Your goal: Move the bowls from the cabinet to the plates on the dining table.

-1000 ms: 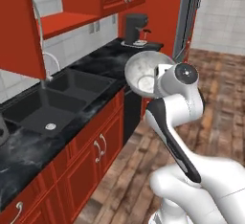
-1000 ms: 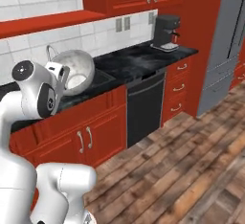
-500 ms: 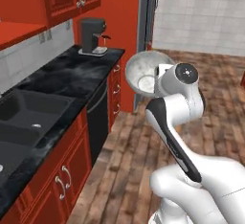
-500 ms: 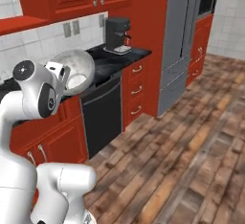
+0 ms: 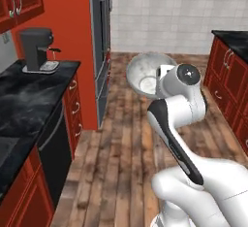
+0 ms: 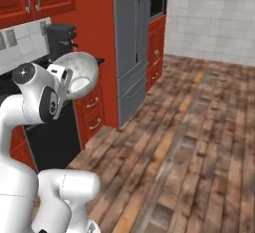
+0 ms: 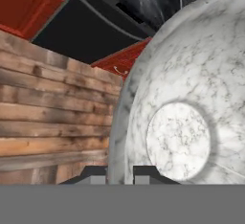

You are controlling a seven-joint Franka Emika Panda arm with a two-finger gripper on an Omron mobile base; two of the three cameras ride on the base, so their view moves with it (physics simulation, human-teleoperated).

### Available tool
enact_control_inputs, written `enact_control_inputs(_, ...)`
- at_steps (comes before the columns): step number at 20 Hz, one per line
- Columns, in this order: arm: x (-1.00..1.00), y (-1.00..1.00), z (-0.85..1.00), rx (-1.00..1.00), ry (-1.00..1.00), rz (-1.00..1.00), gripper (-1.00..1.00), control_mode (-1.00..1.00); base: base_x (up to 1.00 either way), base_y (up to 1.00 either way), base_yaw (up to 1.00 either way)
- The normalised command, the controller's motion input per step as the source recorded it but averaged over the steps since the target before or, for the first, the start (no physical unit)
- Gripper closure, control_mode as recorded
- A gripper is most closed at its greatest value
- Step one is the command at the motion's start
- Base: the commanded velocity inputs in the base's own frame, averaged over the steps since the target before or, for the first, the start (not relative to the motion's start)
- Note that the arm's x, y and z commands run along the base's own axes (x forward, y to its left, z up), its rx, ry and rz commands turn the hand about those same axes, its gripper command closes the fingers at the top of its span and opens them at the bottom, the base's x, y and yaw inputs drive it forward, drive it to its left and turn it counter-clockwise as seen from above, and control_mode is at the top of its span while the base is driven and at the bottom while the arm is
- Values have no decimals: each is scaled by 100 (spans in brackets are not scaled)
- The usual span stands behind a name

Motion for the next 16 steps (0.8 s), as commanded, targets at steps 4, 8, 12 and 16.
enact_control_inputs(4, 0, 0, 0, 0, 0, 0, 100, 100, 72, -66, -37)
enact_control_inputs(8, 0, 0, 0, 0, 0, 0, 100, 100, 79, -56, -44)
enact_control_inputs(12, 0, 0, 0, 0, 0, 0, 100, 100, 66, -41, -49)
enact_control_inputs(16, 0, 0, 0, 0, 0, 0, 100, 100, 38, -19, -57)
